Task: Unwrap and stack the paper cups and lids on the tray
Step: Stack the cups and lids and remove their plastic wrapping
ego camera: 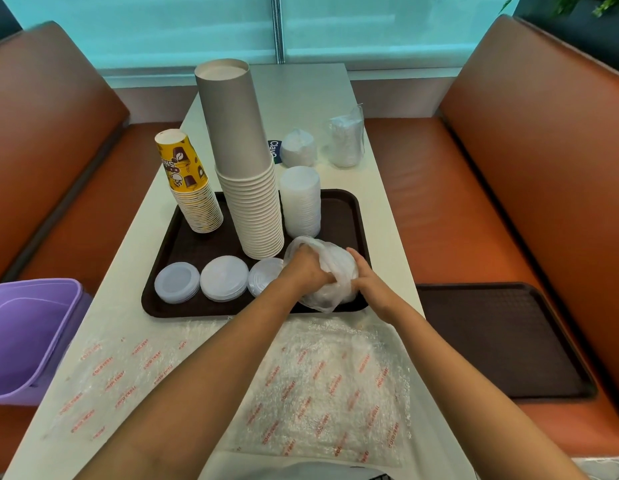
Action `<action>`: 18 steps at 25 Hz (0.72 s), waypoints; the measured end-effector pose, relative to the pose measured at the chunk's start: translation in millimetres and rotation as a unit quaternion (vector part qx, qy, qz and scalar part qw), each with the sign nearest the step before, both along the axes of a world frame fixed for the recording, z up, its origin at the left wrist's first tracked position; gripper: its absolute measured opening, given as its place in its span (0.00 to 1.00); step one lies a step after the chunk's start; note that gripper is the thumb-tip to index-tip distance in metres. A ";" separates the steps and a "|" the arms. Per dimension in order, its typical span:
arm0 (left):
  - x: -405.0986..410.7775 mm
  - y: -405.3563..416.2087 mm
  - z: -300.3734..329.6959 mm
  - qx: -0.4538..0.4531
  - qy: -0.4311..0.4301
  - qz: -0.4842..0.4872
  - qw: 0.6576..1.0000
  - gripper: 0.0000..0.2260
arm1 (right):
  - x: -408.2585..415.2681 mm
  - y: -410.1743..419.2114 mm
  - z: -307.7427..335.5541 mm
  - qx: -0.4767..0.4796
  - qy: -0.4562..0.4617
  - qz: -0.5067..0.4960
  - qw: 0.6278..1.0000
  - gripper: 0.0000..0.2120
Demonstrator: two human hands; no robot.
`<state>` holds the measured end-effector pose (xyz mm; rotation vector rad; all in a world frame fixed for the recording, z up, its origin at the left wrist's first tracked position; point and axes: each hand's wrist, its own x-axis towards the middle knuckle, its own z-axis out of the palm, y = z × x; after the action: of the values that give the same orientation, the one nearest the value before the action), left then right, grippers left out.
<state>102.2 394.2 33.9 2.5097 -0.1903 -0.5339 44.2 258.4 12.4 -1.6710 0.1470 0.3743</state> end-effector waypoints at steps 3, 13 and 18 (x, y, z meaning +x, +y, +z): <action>-2.9 4.2 2.0 -0.013 -0.013 0.004 1.000 0.26 | 2.8 -1.7 -4.8 -0.004 -0.028 -0.002 1.000 0.24; -5.1 10.2 0.6 0.028 -0.063 -0.079 0.994 0.31 | 6.0 -5.5 -18.2 -0.061 -0.044 -0.224 0.972 0.12; -5.5 15.2 -1.7 0.040 -0.106 -0.084 0.990 0.28 | 10.1 -23.8 -17.9 -0.396 -0.093 -0.163 0.899 0.06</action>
<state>96.8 409.3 32.3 2.6417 -0.4743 -0.3444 54.3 234.6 -5.5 -2.4226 0.4791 -0.1382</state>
